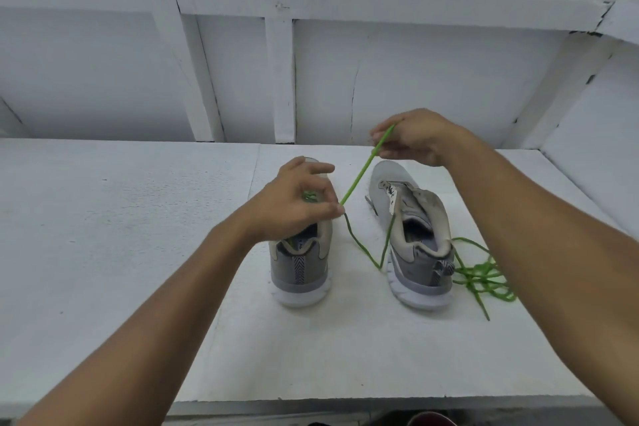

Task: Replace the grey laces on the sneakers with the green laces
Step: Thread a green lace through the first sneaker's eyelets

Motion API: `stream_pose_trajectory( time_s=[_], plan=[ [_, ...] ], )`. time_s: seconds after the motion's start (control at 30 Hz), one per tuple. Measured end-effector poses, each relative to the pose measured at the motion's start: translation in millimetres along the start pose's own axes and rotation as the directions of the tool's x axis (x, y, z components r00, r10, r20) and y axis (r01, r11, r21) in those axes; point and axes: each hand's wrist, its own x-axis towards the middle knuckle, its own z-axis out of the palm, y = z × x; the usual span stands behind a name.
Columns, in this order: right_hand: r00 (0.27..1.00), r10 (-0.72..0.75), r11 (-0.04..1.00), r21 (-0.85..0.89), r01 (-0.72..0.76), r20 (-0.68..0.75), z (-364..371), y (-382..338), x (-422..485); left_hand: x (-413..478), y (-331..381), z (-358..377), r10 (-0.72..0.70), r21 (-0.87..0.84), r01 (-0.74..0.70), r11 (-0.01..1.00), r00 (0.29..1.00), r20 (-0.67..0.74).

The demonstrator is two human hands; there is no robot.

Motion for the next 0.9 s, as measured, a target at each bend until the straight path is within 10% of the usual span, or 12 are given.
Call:
stream_pose_trajectory(
  time_s=[0.23, 0.43, 0.9],
  plan=[
    [0.998, -0.070, 0.824, 0.564, 0.056, 0.003, 7.5, -7.8, -4.3, -22.3, -7.2, 22.7, -0.084, 0.159, 0.100, 0.982, 0.991, -0.105],
    [0.972, -0.220, 0.966, 0.121, 0.228, -0.077, 40.0, -3.7, -14.2, -32.0, -35.7, 26.0, -0.265, -0.118, 0.240, 0.964, 0.805, -0.530],
    [0.848, -0.452, 0.699, -0.481, 0.529, 0.276, 115.1, 32.5, -46.9, -35.0, -44.0, 38.8, -0.434, -0.289, 0.324, 0.901, 0.710, -0.555]
  ],
)
